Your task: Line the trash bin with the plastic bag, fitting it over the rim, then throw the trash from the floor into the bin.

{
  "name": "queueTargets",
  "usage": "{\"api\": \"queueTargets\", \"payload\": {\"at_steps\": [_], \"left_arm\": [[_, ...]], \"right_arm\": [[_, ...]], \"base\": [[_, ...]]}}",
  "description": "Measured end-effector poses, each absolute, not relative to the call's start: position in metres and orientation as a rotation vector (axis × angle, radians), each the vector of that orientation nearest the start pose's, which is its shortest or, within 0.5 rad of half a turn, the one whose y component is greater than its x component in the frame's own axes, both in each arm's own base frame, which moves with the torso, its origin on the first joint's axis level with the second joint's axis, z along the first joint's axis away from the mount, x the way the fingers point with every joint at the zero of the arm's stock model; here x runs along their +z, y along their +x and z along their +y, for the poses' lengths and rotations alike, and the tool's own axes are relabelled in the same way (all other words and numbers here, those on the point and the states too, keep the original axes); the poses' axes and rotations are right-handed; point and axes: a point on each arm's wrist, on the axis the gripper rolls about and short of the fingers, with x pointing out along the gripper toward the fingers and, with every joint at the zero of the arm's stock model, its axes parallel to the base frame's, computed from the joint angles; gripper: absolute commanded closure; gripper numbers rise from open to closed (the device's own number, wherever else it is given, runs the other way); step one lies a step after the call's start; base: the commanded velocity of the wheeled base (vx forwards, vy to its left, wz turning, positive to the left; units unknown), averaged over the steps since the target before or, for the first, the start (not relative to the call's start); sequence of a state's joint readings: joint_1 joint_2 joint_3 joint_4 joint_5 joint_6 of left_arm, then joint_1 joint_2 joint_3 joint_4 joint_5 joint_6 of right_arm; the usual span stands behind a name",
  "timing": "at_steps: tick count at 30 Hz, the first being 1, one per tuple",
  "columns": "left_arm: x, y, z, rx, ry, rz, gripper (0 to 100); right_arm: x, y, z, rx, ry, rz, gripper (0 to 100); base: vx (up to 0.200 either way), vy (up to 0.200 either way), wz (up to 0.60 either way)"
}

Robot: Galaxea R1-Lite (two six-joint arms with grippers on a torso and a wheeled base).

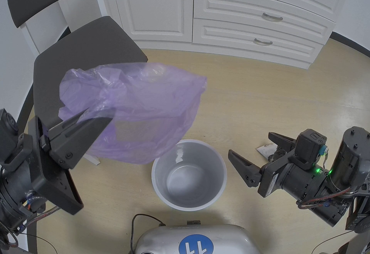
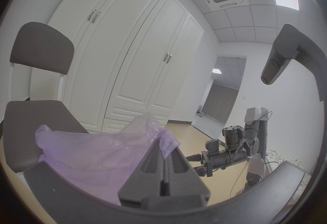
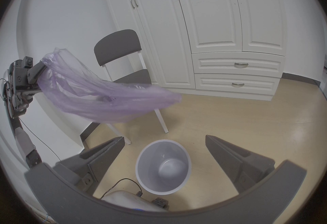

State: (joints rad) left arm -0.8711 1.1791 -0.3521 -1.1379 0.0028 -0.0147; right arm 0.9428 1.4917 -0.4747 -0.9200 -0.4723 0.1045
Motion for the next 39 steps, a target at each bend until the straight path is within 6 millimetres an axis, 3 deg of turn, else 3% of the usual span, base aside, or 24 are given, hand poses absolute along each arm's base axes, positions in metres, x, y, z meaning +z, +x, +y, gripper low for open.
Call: {"api": "queueTargets", "payload": {"at_steps": [7,22,39], "left_arm": [[0.231,0.098,-0.118,-0.882,-0.151,-0.289,100],[0.232,0.102,-0.121,-0.877,-0.164,-0.275,100],[0.233,0.102,-0.121,-0.871,-0.167,-0.283,100]], "right_arm": [[0.181,0.144,0.184,0.476,0.061,0.072,0],[0.149,0.114,0.206,0.622,-0.007,0.188,0],[0.151,0.106,0.209,0.659,0.004,0.178,0]], "base": [[0.0,0.0,0.0],[0.0,0.0,0.0],[0.0,0.0,0.0]]}}
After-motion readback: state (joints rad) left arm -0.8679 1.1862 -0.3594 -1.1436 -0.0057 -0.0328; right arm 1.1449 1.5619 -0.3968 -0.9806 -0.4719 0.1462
